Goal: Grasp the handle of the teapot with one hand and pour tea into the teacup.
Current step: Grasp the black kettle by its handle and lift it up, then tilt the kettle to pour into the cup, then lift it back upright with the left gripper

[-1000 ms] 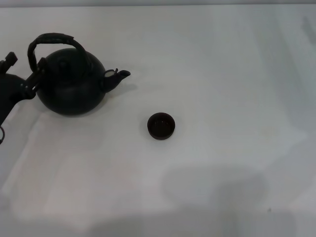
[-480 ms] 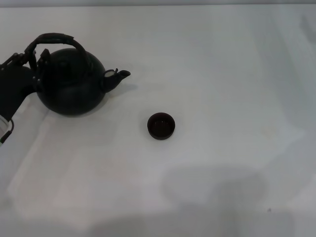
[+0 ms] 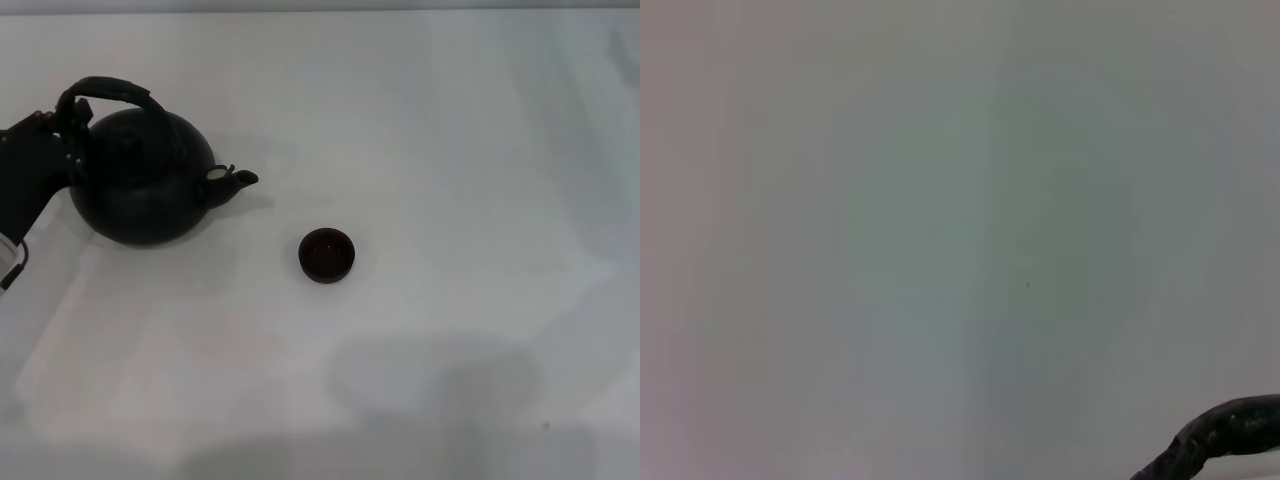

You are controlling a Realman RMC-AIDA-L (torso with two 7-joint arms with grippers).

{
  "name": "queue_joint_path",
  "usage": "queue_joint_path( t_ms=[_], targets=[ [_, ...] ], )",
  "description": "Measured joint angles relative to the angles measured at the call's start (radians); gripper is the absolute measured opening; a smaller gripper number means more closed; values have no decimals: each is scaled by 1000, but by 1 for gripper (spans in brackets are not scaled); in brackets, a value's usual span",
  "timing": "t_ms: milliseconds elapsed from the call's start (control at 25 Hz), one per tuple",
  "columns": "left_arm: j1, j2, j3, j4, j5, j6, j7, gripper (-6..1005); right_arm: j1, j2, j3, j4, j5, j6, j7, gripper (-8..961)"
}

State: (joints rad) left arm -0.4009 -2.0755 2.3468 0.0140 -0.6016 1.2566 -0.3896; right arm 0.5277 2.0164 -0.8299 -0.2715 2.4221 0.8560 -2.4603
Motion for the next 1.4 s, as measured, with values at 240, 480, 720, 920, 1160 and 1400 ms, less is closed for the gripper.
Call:
queue_joint_path(
  t_ms=[240,480,720,920,1160,1400],
  targets=[
    [2,1,0,22,0,10,0,102,0,-2,0,0,0,-2,-3,845],
    [-19,6,0,31,0,39,10,103,-7,-2,0,0,0,-2,1,845],
    [-47,6,7,38,31,90,173,103,-9,0,0,0,0,0,1,845],
    [-56,7,9,53,92,97,251,103,-9,-1,0,8,0,5,2,845],
    [-57,7,9,66,132,97,285,103,-14,0,0,9,2,6,3,845],
    [-68,8,9,65,159,98,314,103,-14,1,0,10,3,10,3,845]
  ],
)
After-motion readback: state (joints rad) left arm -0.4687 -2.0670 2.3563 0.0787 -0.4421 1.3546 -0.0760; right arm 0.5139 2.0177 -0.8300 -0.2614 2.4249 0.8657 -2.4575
